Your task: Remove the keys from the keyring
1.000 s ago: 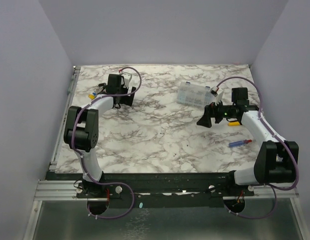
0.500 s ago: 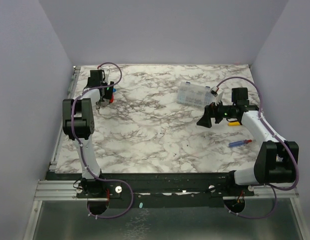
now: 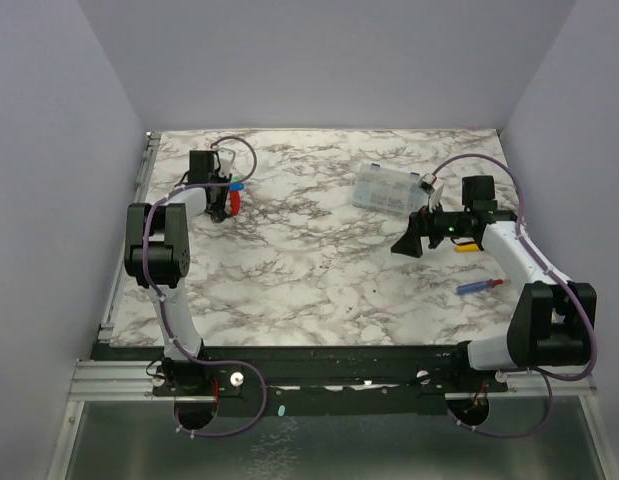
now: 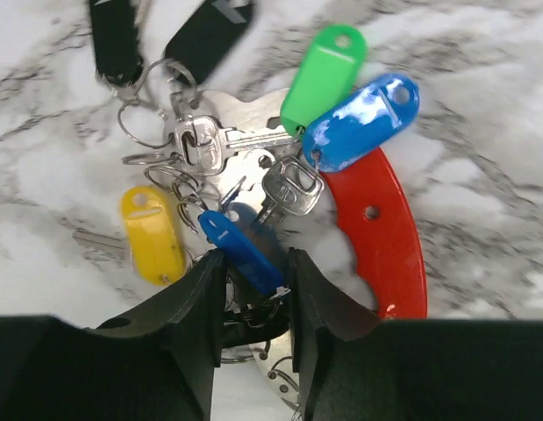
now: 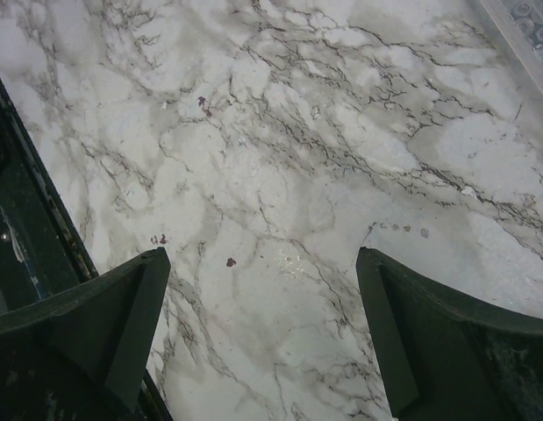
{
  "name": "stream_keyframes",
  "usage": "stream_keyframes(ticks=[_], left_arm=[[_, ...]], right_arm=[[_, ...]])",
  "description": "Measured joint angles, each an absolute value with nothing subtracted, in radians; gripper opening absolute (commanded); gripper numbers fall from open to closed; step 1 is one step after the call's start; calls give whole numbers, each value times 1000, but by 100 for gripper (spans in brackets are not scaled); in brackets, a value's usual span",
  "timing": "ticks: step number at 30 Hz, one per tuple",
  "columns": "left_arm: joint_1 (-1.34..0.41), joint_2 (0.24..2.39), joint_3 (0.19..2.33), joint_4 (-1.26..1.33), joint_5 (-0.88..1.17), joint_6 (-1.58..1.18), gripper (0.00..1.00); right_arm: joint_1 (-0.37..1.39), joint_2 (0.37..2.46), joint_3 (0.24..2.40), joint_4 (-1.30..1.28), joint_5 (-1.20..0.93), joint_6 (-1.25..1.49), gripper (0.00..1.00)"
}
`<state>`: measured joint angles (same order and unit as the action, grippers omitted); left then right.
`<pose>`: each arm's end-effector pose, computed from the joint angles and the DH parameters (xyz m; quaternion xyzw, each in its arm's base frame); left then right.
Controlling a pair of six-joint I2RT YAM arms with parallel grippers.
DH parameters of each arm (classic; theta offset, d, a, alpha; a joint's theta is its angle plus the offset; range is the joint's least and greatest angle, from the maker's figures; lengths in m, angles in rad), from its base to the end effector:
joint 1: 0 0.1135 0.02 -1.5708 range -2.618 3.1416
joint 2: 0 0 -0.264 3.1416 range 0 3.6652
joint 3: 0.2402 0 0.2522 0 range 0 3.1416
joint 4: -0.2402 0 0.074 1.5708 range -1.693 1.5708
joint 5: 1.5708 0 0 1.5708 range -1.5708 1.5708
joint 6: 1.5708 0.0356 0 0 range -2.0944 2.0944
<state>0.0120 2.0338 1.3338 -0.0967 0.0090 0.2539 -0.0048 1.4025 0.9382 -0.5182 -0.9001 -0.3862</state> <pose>0.4405 0.0050 0.1594 0.1134 0.9190 0.0459 0.3747 0.2751 0.0266 0.2378 -0.2872 0.8222 0.3577 0.3370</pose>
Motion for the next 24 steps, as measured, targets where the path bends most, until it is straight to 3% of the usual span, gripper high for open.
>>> stream_keyframes(ticks=[5, 6, 15, 24], left_arm=[[-68, 1955, 1247, -108, 60, 266, 1], [-84, 1937, 1235, -114, 78, 264, 0], [-224, 1835, 1166, -258, 315, 220, 0], [-238, 1732, 1163, -374, 567, 191, 0]], right_arm=[[-5, 1400, 938, -517, -917, -387, 100], [-5, 1398, 937, -516, -922, -386, 100], [73, 1319, 867, -371, -929, -341, 100], [160, 1335, 865, -215, -907, -331, 100]])
